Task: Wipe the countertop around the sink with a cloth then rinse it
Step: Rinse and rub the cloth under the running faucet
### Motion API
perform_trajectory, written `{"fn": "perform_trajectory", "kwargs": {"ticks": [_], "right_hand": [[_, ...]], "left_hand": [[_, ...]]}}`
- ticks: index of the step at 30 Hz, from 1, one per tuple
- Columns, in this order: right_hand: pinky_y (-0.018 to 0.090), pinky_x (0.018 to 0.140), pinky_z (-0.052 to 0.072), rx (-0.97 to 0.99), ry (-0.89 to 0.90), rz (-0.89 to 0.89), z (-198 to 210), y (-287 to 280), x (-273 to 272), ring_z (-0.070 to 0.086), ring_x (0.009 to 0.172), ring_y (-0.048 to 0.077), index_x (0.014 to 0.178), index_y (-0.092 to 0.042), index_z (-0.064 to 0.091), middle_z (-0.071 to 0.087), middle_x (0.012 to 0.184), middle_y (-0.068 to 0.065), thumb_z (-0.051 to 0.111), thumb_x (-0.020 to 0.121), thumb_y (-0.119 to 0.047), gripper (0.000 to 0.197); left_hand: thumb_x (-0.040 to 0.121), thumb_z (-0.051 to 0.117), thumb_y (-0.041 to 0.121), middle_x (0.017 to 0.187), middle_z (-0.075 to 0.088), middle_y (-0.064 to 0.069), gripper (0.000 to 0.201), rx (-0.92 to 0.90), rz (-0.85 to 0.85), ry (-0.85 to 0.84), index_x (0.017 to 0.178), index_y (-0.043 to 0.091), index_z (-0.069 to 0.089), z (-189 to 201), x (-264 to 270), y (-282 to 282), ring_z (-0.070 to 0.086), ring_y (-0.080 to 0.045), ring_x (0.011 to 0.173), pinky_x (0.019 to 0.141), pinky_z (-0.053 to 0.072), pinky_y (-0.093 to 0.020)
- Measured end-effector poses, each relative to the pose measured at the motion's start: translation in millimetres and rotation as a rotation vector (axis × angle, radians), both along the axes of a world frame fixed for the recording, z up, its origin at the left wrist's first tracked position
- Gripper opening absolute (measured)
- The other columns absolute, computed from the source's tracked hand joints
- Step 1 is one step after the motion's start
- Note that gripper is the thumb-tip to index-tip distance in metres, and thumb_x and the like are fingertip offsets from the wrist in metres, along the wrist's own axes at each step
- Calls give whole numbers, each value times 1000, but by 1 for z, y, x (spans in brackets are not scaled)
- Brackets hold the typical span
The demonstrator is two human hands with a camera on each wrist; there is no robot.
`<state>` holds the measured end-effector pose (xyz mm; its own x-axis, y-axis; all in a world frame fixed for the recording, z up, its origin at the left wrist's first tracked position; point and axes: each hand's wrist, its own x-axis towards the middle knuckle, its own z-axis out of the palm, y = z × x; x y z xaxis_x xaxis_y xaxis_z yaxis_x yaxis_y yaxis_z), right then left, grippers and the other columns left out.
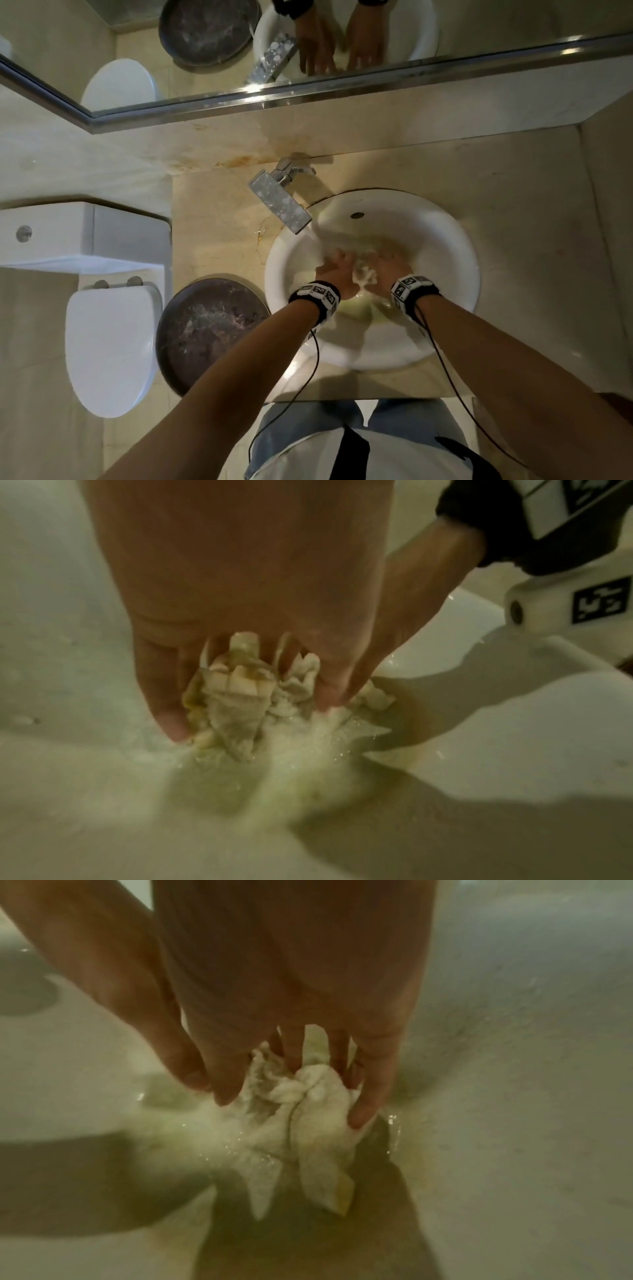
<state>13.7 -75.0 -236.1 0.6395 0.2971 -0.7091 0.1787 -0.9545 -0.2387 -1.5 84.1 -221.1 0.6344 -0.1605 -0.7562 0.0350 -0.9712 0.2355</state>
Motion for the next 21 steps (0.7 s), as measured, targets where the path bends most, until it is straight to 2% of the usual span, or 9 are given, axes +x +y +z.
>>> {"fn": "perform_trajectory", "kwargs": {"ticks": [2, 4, 6, 7, 10, 14, 16, 19, 21], "right_hand": [[48, 107, 42, -51, 13, 24, -11, 6, -12, 32, 140, 34, 149, -31, 24, 26, 156, 8, 80, 73, -49, 96], [51, 100, 47, -70, 14, -1, -17, 10, -19, 29, 140, 35, 150, -29, 23, 22, 154, 5, 84, 73, -31, 99], [51, 97, 48, -74, -5, -11, -16, 15, -21, 29, 140, 36, 151, -24, 24, 25, 155, 6, 76, 79, -12, 90], [50, 96, 49, -69, -11, -14, -17, 17, -20, 31, 137, 36, 150, -22, 26, 29, 153, 7, 72, 82, -8, 84], [48, 94, 49, -67, 20, -20, -19, 19, -18, 38, 129, 37, 148, -19, 27, 40, 148, 10, 67, 86, -7, 75], [49, 93, 50, -13, 26, -8, -11, 12, -15, 46, 122, 36, 146, -20, 28, 49, 138, 13, 62, 86, -3, 71], [46, 91, 51, 24, 51, -14, -7, 6, -10, 51, 116, 35, 140, -22, 33, 54, 132, 12, 62, 86, -8, 63], [36, 85, 50, 90, 143, -23, 7, -3, 6, 59, 110, 31, 131, -26, 44, 58, 129, 8, 72, 82, -21, 57], [35, 93, 50, 130, 128, -101, 16, -10, 18, 57, 119, 32, 134, -23, 51, 55, 133, 6, 70, 85, -16, 53]], "left_hand": [[75, 71, 33, 144, 23, -3, 90, -17, -86, 26, 148, 34, 19, -7, -8, -5, 43, -38, 121, 94, 49, -44], [73, 75, 26, 140, 25, -3, 94, -31, -84, 54, 148, 34, 19, -10, -14, -5, 49, -36, 115, 88, 51, -40], [70, 79, 21, 144, 25, -5, 106, -57, -50, 85, 151, 36, 13, -13, -17, -1, 54, -35, 114, 82, 52, -37], [70, 81, 19, 143, 28, -7, 111, -71, -44, 105, 152, 37, 8, -14, -18, 1, 55, -36, 114, 81, 51, -36], [72, 79, 15, 128, 46, -8, 114, -109, -41, 149, 150, 41, 0, -12, -15, 4, 59, -35, 104, 78, 53, -36], [77, 67, 5, 109, 64, -9, 92, -109, -26, 186, 142, 39, 12, -11, -2, 9, 64, -30, 86, 71, 55, -38], [79, 63, 9, 114, 63, -9, 73, -73, -58, 200, 138, 29, 24, -3, 6, 8, 63, -30, 91, 74, 54, -39], [88, 58, 21, 121, 61, -9, 47, -53, -108, 199, 134, 16, 46, 15, 25, 8, 60, -29, 100, 77, 49, -34], [90, 55, 27, 124, 62, -11, 42, -34, -83, 155, 129, 12, 55, 23, 38, 13, 61, -30, 104, 81, 50, -34]]}}
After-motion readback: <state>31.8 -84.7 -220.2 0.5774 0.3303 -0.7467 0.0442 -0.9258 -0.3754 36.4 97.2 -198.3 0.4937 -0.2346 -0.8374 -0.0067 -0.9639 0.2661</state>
